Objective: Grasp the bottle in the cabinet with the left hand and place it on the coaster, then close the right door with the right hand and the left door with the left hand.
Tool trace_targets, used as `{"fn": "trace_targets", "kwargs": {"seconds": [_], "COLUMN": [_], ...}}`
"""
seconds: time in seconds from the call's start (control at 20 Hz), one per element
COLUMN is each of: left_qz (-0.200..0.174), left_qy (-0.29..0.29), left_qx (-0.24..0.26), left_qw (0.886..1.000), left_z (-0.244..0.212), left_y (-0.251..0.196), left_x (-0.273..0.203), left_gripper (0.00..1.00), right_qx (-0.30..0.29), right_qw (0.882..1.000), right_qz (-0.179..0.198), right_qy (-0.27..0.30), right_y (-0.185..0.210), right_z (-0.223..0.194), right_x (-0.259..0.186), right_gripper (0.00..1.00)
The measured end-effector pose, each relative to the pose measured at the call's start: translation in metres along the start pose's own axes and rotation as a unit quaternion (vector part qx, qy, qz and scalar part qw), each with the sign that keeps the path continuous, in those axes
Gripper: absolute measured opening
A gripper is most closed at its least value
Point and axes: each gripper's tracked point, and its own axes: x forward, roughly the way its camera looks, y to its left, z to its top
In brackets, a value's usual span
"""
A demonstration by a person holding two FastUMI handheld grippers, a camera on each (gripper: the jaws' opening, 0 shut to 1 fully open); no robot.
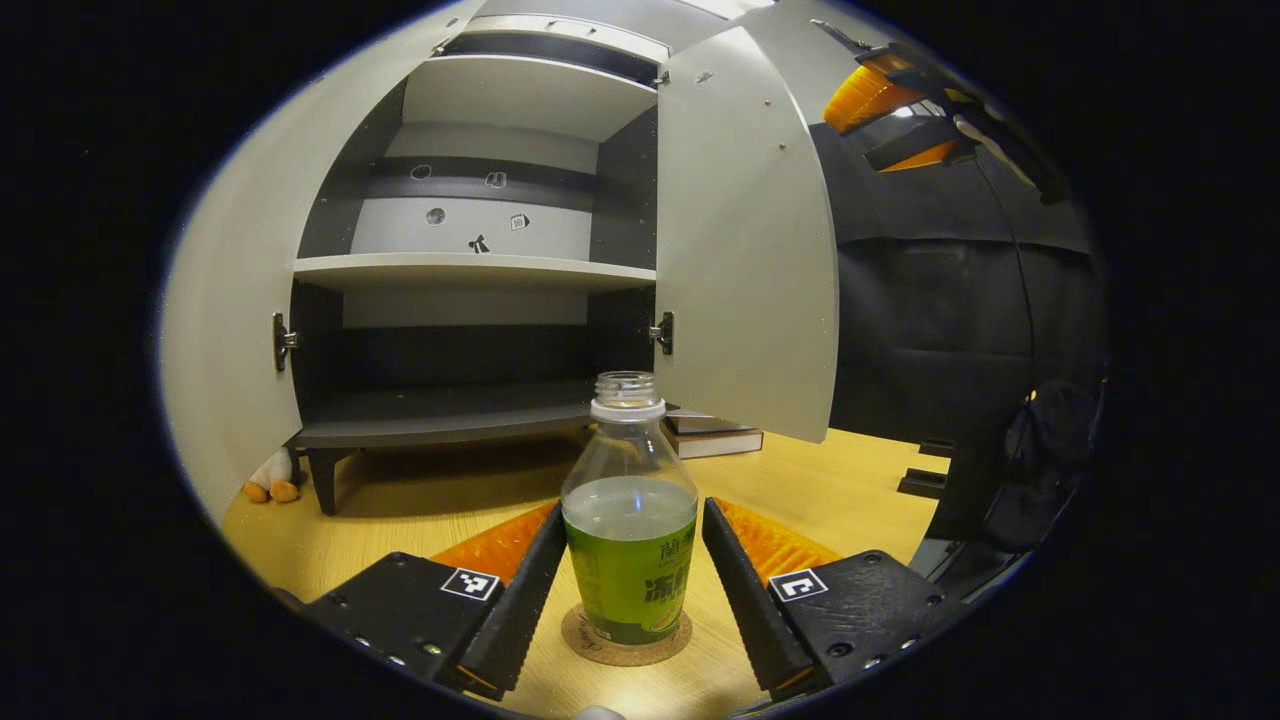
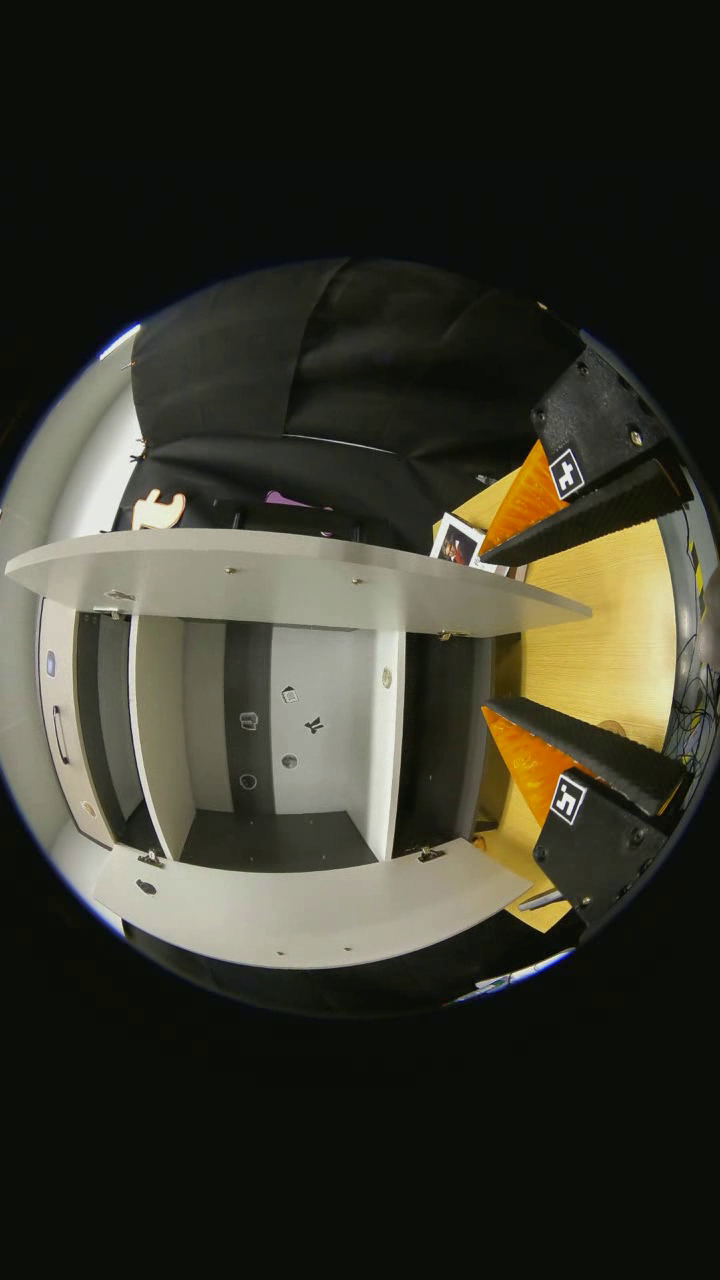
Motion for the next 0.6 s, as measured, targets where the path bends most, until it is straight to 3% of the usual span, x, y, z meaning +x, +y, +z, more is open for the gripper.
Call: {"fn": "trace_targets", "kwargs": {"seconds": [0.15,0.4,0.6], "left_qz": [0.009,0.025,0.031], "left_qy": [-0.011,-0.042,-0.017], "left_qx": [0.001,-0.022,-0.043], "left_qw": [1.000,0.999,0.998], "left_z": [0.017,0.080,0.128], "left_y": [0.004,0.013,0.018], "left_x": [0.001,-0.003,-0.013], "left_gripper": [0.98,0.98,0.95], "right_qx": [0.002,0.009,0.018], "right_qw": [1.000,1.000,1.000], "right_qz": [-0.001,-0.003,0.009], "right_qy": [0.004,-0.003,-0.009], "right_y": [-0.004,-0.009,-0.005], "right_z": [-0.004,-0.002,-0.002], "right_x": [-0.002,-0.004,-0.006], "right_gripper": [0.82,0.82,0.82]}}
